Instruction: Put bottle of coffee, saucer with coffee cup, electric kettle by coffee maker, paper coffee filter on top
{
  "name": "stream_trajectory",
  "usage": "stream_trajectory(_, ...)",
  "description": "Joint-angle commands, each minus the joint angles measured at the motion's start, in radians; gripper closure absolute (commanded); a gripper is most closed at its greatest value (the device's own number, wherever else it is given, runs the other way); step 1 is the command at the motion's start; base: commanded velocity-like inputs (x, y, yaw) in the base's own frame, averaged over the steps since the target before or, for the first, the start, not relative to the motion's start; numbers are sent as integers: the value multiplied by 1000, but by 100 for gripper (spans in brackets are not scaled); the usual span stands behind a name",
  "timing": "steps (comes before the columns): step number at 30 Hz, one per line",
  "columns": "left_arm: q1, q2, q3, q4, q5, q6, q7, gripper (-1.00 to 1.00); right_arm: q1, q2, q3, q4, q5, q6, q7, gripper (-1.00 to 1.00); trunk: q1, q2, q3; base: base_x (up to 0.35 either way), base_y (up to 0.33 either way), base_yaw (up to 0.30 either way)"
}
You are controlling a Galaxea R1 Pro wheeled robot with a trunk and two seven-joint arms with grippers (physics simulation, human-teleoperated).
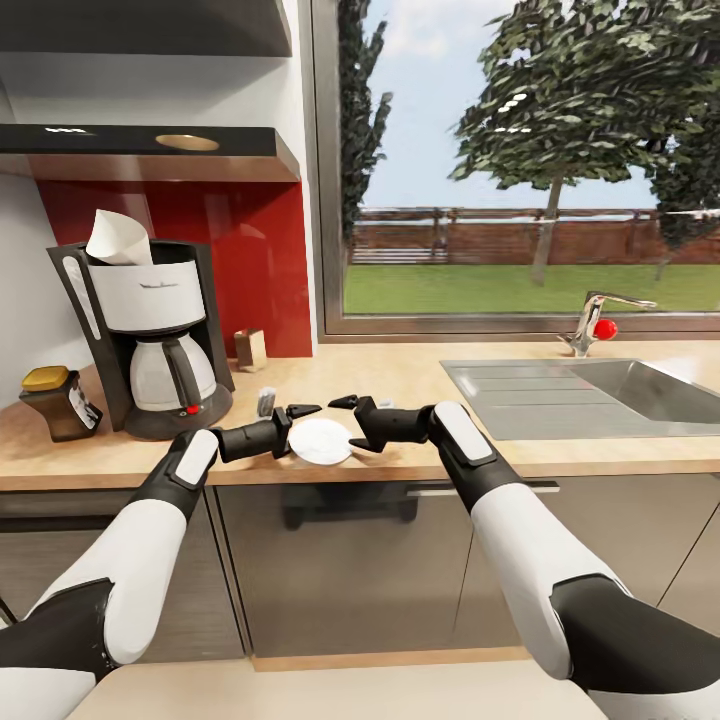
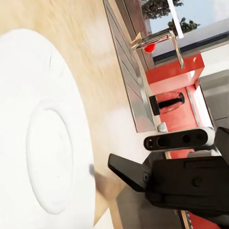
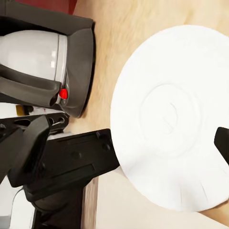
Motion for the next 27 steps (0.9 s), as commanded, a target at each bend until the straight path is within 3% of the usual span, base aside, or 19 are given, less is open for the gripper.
stream_trajectory(1,-1,0,4,1,-5,4,-6,-100,-1,0,1,-1,-10,0,-10,-100,0,-1,-1,0,0,0)
stream_trajectory(12,-1,0,4,7,-5,4,-6,-100,-2,-1,1,-1,-10,0,-10,-100,0,-1,-1,0,0,0)
stream_trajectory(13,-1,0,4,7,-5,4,-6,100,-2,0,1,-1,-10,0,-10,-100,0,-1,-1,0,0,0)
stream_trajectory(27,-1,0,4,6,-5,5,-6,100,-1,-1,1,0,-10,0,-10,-100,0,-1,-1,0,0,0)
